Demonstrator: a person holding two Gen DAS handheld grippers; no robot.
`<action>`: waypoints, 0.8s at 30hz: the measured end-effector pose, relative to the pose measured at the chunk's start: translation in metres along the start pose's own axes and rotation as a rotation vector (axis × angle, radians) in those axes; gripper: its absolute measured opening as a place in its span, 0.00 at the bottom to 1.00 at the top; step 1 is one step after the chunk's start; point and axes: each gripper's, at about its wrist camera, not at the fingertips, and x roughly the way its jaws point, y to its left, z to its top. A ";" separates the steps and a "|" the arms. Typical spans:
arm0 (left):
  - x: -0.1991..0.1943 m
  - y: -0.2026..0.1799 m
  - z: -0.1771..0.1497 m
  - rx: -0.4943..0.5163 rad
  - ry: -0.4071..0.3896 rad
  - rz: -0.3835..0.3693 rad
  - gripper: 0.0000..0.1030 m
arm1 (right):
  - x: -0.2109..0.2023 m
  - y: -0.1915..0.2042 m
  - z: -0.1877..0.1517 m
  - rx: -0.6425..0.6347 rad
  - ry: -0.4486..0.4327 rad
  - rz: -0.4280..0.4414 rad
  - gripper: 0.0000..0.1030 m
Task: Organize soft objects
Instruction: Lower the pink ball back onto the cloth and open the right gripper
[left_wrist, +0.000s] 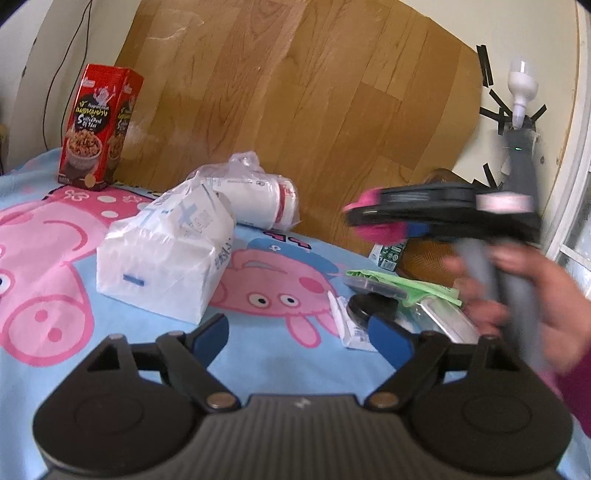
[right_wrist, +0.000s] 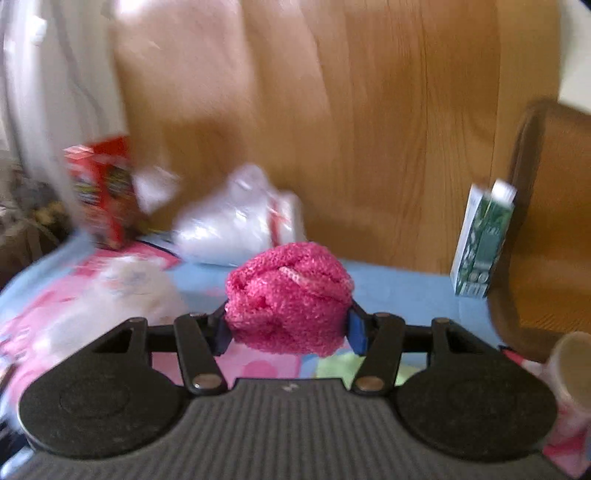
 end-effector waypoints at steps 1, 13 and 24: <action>0.000 0.000 0.000 0.000 0.003 0.000 0.83 | -0.021 0.001 -0.008 -0.021 -0.028 0.020 0.59; 0.014 -0.003 0.000 0.026 0.097 -0.003 0.84 | -0.118 0.035 -0.131 -0.205 0.020 0.051 0.60; 0.022 -0.010 -0.003 0.050 0.165 -0.002 0.84 | -0.105 0.044 -0.150 -0.200 0.053 0.028 0.71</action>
